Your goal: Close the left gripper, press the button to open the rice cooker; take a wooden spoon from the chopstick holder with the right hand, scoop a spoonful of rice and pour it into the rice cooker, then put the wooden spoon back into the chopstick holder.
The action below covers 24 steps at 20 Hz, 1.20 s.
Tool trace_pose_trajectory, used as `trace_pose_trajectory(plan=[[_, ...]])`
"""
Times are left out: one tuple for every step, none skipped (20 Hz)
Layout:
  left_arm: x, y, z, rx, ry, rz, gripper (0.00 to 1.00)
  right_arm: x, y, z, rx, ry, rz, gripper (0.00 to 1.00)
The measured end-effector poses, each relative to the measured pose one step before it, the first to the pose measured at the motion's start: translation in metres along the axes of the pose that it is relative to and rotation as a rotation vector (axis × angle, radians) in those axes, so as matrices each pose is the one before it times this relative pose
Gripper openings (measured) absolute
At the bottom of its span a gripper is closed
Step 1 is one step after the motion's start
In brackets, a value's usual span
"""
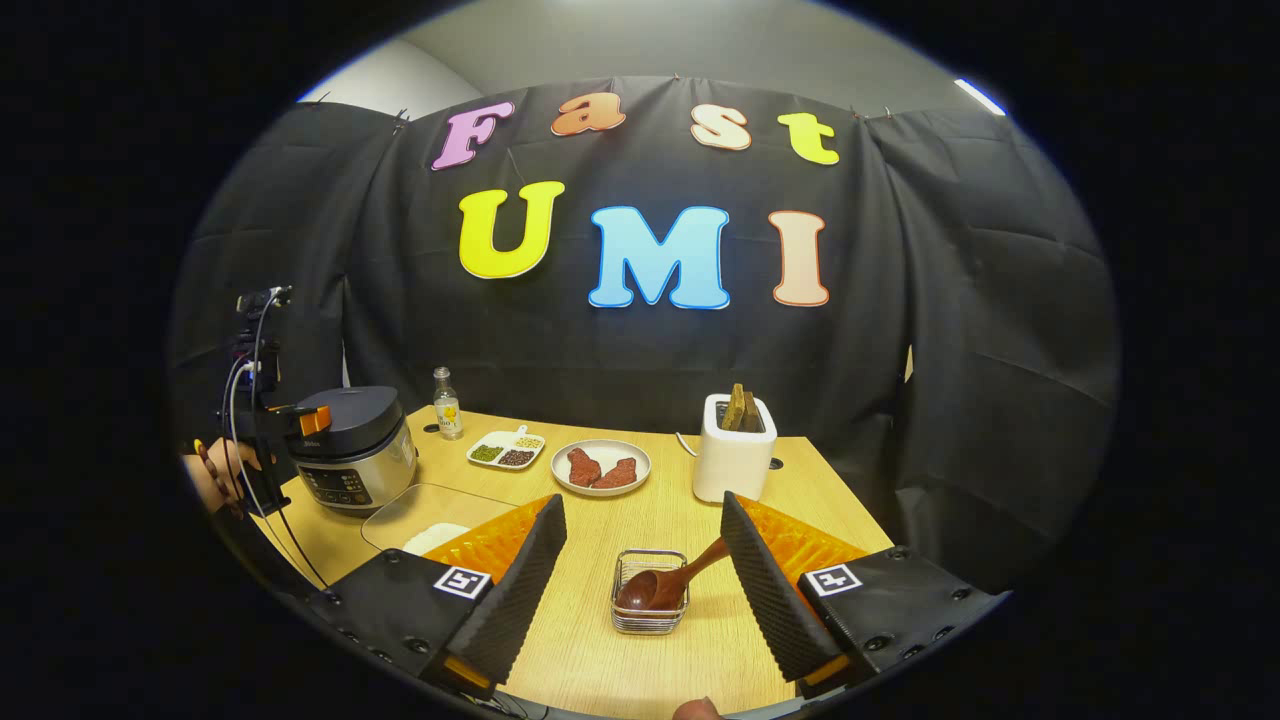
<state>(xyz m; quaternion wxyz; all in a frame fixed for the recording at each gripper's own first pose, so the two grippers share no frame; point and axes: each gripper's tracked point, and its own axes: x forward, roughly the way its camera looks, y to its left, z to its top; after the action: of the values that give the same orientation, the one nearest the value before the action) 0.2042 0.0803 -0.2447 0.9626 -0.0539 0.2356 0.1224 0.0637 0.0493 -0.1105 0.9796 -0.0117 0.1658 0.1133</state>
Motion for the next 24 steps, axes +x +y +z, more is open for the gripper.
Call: trace_pose_trajectory(plan=[[0.00007, 0.00005, -0.00495, 0.00693, 0.00972, 0.00650, 0.93, -0.00009, 0.00167, 0.00075, 0.00074, -0.00067, 0.00029, 0.98], [0.00052, -0.00074, 0.00413, 0.00019, -0.01996, 0.00208, 0.93, 0.00063, 0.00024, 0.00212, 0.00031, -0.00324, -0.00043, 0.98], [-0.00323, -0.00106, -0.00236, -0.02254, -0.01871, -0.00276, 0.93, 0.00039, 0.00155, 0.00203, 0.00189, -0.00243, 0.00193, 0.98], [0.00036, -0.00146, 0.00585, 0.01972, -0.04255, -0.00942, 0.94, -0.00012, 0.00210, 0.00187, 0.00280, -0.00657, 0.00338, 0.98], [0.00131, 0.00011, -0.00129, 0.04114, -0.00441, -0.00079, 0.92, -0.00013, 0.00088, 0.00372, 0.00085, -0.00626, 0.00144, 0.98], [-0.00086, 0.00061, 0.00235, 0.01646, -0.00467, -0.00230, 0.90, -0.00036, 0.00130, 0.00304, -0.00195, -0.00768, 0.00666, 0.98], [-0.00085, -0.00091, -0.00052, -0.01186, 0.01173, -0.00302, 0.92, 0.00076, 0.00067, 0.00212, -0.00825, -0.00749, 0.00336, 0.98], [0.00084, -0.00028, 0.00405, -0.00472, 0.00657, -0.00616, 0.91, 0.00051, -0.00123, 0.00291, -0.00671, -0.00893, -0.00162, 0.98], [-0.00134, -0.00034, 0.00135, 0.00637, 0.00247, -0.00657, 0.90, 0.00034, -0.00058, 0.00358, 0.00109, -0.00765, 0.00332, 0.99], [-0.00196, 0.00279, 0.00261, 0.01363, -0.00417, -0.00573, 0.89, -0.00066, 0.00083, 0.00164, 0.00546, -0.00679, 0.00511, 0.99], [-0.00246, -0.00094, 0.00807, 0.01215, -0.01921, -0.01018, 0.90, 0.00022, -0.00020, 0.00393, 0.00390, -0.00795, 0.00704, 0.99], [-0.00508, -0.00301, 0.01185, 0.00597, -0.02325, -0.01296, 0.89, 0.00123, -0.00122, 0.00427, -0.00060, -0.01124, 0.00359, 0.99], [-0.00567, -0.00151, 0.01259, 0.00517, -0.01945, -0.00453, 0.87, 0.00041, -0.00136, 0.00536, -0.00300, -0.01354, 0.00609, 0.99], [-0.00696, 0.00110, 0.01230, 0.00098, -0.02207, 0.00043, 0.86, 0.00033, -0.00060, 0.00707, -0.00328, -0.01726, 0.00871, 0.99], [-0.00807, -0.00046, 0.01377, -0.00953, -0.01817, 0.00033, 0.86, 0.00032, -0.00034, 0.00500, -0.00338, -0.01429, 0.00798, 0.99], [-0.01040, -0.00186, 0.01269, -0.01647, -0.01813, -0.00125, 0.86, -0.00076, -0.00010, 0.00701, -0.00236, -0.01987, 0.01055, 0.99], [-0.01227, -0.00062, 0.01432, -0.01500, -0.01856, 0.00142, 0.86, -0.00077, 0.00024, 0.00533, -0.00148, -0.01453, 0.01063, 0.99], [-0.01279, 0.00076, 0.01474, -0.01334, -0.02176, 0.00219, 0.87, -0.00151, 0.00012, 0.00328, -0.00012, -0.01034, 0.01277, 0.99], [-0.01402, -0.00014, 0.01537, -0.01195, -0.02276, -0.00175, 0.87, -0.00151, 0.00218, 0.00255, -0.00002, -0.00813, 0.01667, 0.99], [-0.01498, -0.00052, 0.01413, -0.00832, -0.02241, -0.00438, 0.87, -0.00282, 0.00155, 0.00241, -0.00198, -0.00652, 0.01224, 0.99], [-0.01342, -0.00106, 0.01362, -0.00430, -0.02048, -0.00855, 0.88, -0.00377, 0.00001, 0.00290, -0.00337, -0.00770, 0.00534, 0.99], [-0.01398, -0.00098, 0.01192, 0.00182, -0.01794, -0.01198, 0.87, -0.00314, -0.00046, 0.00225, -0.00184, -0.00720, -0.00071, 0.99], [-0.01429, -0.00165, 0.01124, 0.00601, -0.01427, -0.01830, 0.87, -0.00364, -0.00077, 0.00131, 0.00073, -0.00307, -0.00277, 0.99], [-0.01344, -0.00068, 0.01049, 0.01045, -0.01704, -0.01520, 0.86, -0.00462, -0.00006, 0.00174, 0.00543, -0.00324, -0.00582, 0.99]])
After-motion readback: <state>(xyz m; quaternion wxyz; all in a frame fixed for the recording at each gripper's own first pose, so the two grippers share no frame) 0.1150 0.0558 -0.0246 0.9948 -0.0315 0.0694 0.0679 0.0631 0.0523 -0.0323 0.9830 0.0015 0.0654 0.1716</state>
